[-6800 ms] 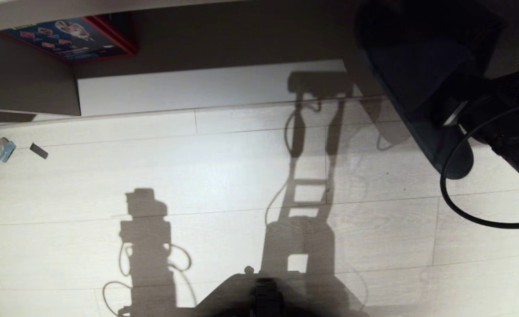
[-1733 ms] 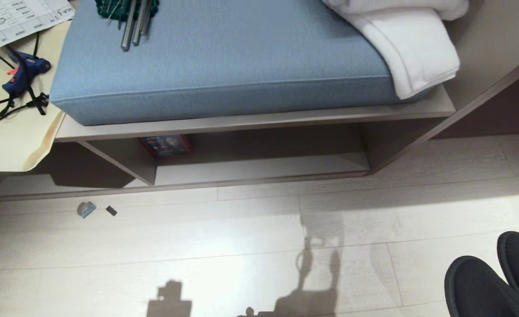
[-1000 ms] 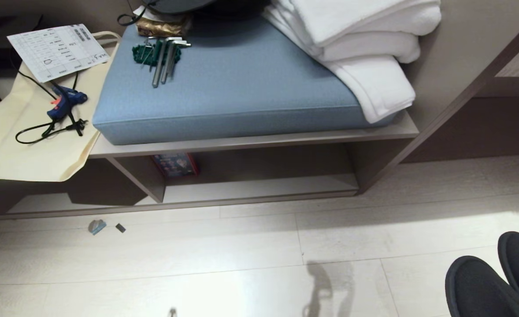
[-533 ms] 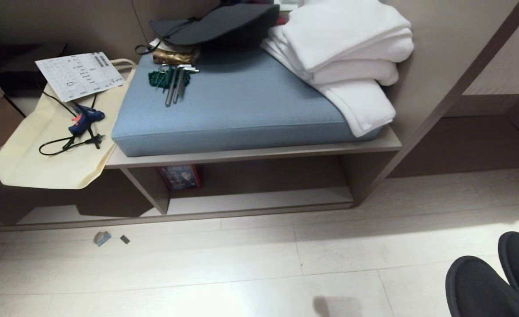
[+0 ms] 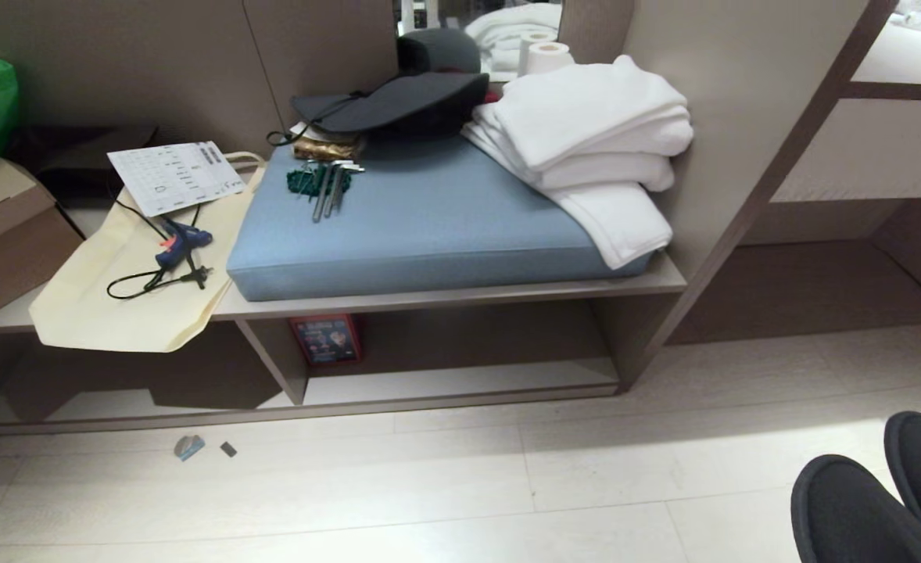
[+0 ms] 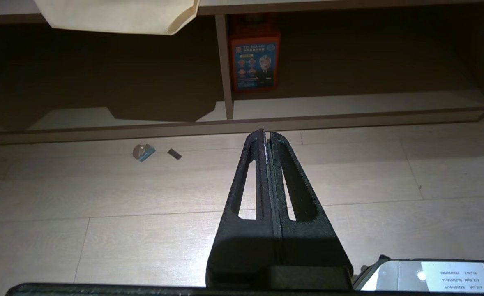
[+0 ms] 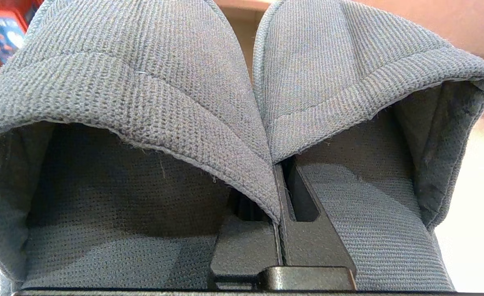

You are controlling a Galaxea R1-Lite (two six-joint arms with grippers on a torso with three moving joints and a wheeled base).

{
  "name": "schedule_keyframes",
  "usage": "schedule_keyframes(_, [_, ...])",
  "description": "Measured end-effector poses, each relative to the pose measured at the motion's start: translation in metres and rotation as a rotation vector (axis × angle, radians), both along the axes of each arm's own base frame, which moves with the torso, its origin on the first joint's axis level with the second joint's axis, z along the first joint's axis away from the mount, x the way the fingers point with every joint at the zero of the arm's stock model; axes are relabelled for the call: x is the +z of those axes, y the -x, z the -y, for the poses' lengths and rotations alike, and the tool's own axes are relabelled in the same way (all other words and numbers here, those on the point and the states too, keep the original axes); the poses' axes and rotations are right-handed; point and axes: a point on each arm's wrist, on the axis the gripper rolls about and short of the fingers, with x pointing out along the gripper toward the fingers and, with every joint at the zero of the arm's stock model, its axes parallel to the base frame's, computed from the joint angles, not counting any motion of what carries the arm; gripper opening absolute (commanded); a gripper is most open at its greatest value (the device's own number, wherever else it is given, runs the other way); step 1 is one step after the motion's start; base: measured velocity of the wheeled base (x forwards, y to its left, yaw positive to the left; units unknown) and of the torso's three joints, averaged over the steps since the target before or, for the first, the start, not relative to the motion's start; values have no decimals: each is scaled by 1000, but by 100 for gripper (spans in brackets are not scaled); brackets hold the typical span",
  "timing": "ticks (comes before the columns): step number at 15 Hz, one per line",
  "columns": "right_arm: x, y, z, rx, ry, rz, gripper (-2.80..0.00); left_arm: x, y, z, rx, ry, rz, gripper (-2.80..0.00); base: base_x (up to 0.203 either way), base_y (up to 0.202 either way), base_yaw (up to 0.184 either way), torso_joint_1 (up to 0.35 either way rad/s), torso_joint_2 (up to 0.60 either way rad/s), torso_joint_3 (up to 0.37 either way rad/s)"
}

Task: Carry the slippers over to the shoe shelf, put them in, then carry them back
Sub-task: Place the slippers on the floor

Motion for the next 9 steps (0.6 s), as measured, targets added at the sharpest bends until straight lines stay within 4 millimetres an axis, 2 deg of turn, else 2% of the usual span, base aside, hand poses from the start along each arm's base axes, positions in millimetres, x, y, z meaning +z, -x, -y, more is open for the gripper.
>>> schedule_keyframes(9, [0,0,0,-2,-10,0,-280,0,0,0,0,0,0,-280,0,0,0,3,3,205])
